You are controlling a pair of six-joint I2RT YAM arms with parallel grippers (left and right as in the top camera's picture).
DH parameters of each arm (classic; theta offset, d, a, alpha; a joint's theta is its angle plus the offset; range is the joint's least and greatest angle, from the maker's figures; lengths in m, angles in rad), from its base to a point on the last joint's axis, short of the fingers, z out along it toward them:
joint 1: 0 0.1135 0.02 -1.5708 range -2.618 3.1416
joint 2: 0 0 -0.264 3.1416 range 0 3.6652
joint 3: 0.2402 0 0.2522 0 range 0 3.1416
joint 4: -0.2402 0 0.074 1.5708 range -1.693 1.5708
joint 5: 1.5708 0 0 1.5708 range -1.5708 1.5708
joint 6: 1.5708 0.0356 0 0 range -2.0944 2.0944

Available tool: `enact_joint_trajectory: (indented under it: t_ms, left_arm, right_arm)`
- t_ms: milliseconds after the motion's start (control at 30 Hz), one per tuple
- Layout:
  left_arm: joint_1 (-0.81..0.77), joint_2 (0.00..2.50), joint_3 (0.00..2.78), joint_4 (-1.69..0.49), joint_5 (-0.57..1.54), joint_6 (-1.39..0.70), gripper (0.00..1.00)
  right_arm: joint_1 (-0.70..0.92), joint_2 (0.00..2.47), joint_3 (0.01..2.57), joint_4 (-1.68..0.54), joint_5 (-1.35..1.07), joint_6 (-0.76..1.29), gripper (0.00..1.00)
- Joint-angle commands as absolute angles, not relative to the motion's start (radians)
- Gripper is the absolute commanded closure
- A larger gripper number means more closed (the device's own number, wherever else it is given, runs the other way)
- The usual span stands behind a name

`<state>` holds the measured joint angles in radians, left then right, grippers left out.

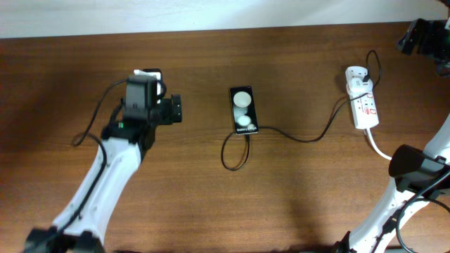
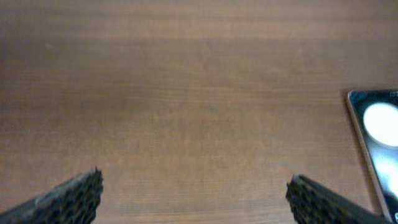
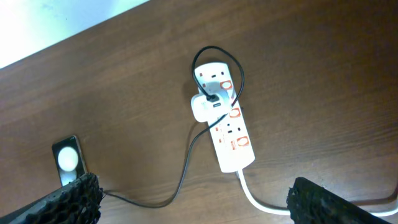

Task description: Plug charger to phone and switch on socket

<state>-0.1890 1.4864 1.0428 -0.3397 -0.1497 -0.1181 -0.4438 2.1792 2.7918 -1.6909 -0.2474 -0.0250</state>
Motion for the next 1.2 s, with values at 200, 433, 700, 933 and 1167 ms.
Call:
enact_joint_trajectory:
  t_ms: [200,433,700,933,1167]
  left_arm:
    - [-0.186,0.96,0.516,0.033,-0.234,-0.099,0.01]
    - [-0.141,0.719,0.222,0.361,-0.225,-0.099,0.01]
    - [-0.077,0.411,0.009,0.405,-0.119,-0.1,0.01]
    - [-0.056,0.211,0.009,0.065,-0.1,-0.1,0.01]
    - [0.008,0.112,0.009,-0.084,-0.04,-0.095,0.01]
  right_arm:
    - [-0.445,2.166,2.796,-1.698,-0.238,-0.017,0.01]
    - [-0.445,2.166,2.796,-1.698,-0.238,-0.017,0.02]
    - [-0.445,2.166,2.796,-1.699,-0.238,-0.017,0.01]
    - [-0.445,2.166,2.796,-1.699,-0.238,-0.017,0.01]
    - [-0.445,2.166,2.796,-1.698,-0.238,-0.017,0.01]
